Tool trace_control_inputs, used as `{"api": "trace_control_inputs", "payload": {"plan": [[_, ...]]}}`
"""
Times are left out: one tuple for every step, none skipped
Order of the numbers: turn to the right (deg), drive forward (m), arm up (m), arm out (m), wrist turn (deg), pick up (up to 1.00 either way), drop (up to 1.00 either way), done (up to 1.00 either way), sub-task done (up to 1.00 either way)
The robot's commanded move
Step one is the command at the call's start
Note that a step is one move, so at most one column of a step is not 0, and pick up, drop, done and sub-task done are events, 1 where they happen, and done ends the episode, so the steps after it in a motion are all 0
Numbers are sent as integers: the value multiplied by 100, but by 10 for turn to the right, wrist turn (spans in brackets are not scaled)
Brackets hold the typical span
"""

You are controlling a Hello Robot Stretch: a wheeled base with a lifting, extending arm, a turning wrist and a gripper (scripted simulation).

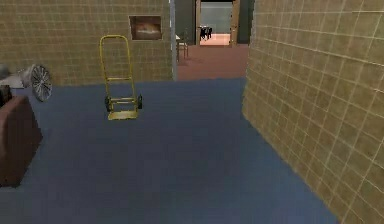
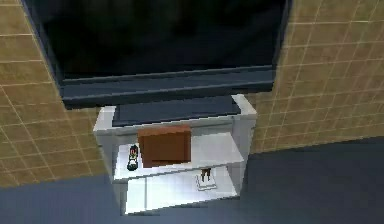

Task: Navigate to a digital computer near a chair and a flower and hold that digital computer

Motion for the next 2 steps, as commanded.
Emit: {"api": "trace_control_inputs", "payload": {"plan": [[0, 100, 0, 0, 0, 0, 0, 0, 0], [30, 0, 0, 0, 0, 0, 0, 0, 0]]}}
